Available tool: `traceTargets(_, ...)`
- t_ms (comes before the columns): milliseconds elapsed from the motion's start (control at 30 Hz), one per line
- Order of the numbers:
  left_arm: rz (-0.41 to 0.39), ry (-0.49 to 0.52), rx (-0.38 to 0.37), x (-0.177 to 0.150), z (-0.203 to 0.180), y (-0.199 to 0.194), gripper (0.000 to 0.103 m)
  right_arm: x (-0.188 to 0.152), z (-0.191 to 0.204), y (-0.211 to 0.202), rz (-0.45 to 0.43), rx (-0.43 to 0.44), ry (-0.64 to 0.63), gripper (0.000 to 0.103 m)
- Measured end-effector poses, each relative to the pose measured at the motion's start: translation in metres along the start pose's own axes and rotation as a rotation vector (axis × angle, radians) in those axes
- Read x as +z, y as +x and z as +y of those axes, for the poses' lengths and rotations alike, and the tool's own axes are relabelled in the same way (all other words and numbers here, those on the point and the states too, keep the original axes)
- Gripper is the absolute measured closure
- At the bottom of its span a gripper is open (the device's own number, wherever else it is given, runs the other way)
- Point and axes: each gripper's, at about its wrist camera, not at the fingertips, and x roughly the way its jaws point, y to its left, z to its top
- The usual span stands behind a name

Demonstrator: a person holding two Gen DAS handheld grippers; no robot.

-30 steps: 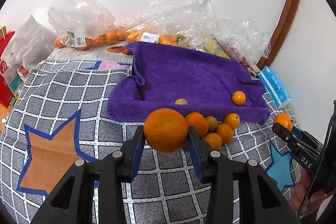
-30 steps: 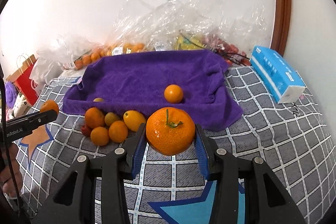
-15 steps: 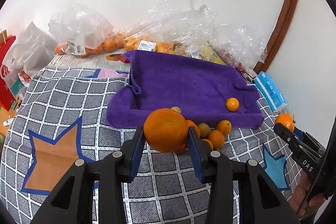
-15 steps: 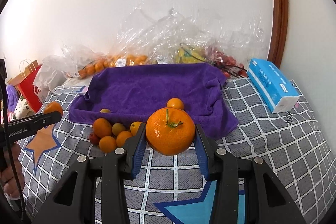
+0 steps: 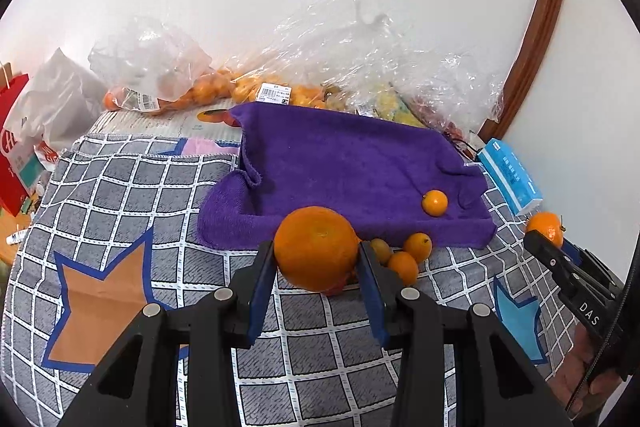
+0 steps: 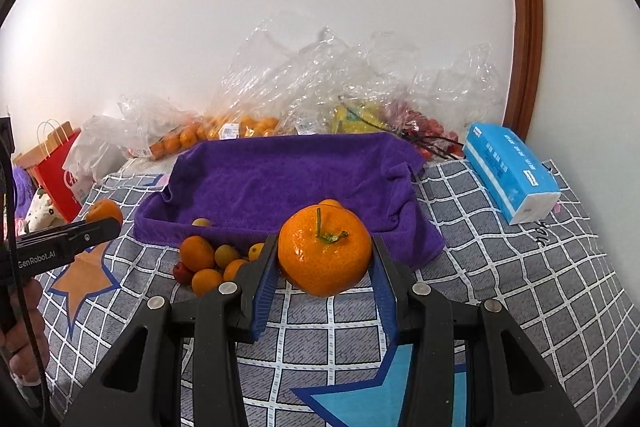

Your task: Organize fruits

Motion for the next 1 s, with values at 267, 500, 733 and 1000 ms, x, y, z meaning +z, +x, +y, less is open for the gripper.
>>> traceTargets(267, -0.001, 0.004, -0.004, 0.003, -0.002, -0.001, 0.064, 0.000, 0.000, -0.001, 0.000, 0.000, 0.000, 0.060)
traceTargets(500, 0.002, 0.008, -0.008, 0.012, -0.005, -0.001, 0.064, 0.009, 0.002, -0.002, -0.002, -0.001, 0.003, 0.060)
traceTargets(733, 0.005, 0.019, -0.005, 0.027, -0.009, -0.001, 0.064, 0.029, 0.003, -0.001, -0.010, 0.010, 0.012, 0.060)
traceTargets(1000, 0.012, 0.031, 0.009, 0.045, -0.012, 0.003, 0.064, 0.054, 0.004, 0.008, -0.010, 0.026, 0.016, 0.060)
